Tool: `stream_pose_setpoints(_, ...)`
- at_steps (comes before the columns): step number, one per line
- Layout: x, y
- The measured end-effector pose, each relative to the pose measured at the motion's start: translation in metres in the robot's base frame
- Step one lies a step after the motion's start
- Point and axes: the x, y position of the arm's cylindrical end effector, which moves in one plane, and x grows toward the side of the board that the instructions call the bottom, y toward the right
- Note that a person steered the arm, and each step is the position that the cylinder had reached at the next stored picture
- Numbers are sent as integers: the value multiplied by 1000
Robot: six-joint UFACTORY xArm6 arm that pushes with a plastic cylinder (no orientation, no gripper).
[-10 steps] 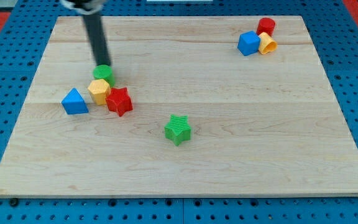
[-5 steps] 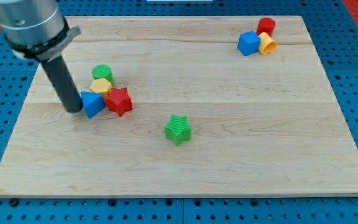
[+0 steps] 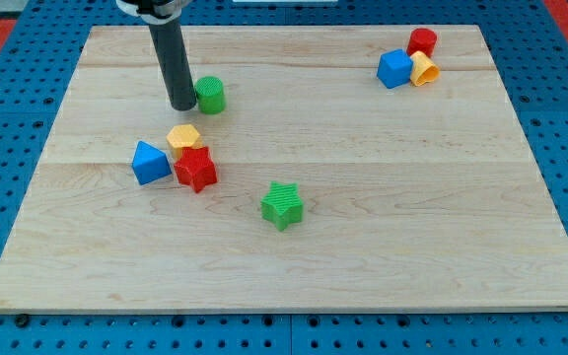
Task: Keep the green circle at the bottom left of the blue cube
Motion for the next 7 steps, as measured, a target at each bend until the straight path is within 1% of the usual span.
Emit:
stream_pose_setpoints(1, -31, 47)
stream_pose_setpoints(3, -53, 193)
stream_pose_setpoints(5, -16, 190)
stream_pose_setpoints(6, 8, 183)
stream_pose_setpoints(7, 38, 192)
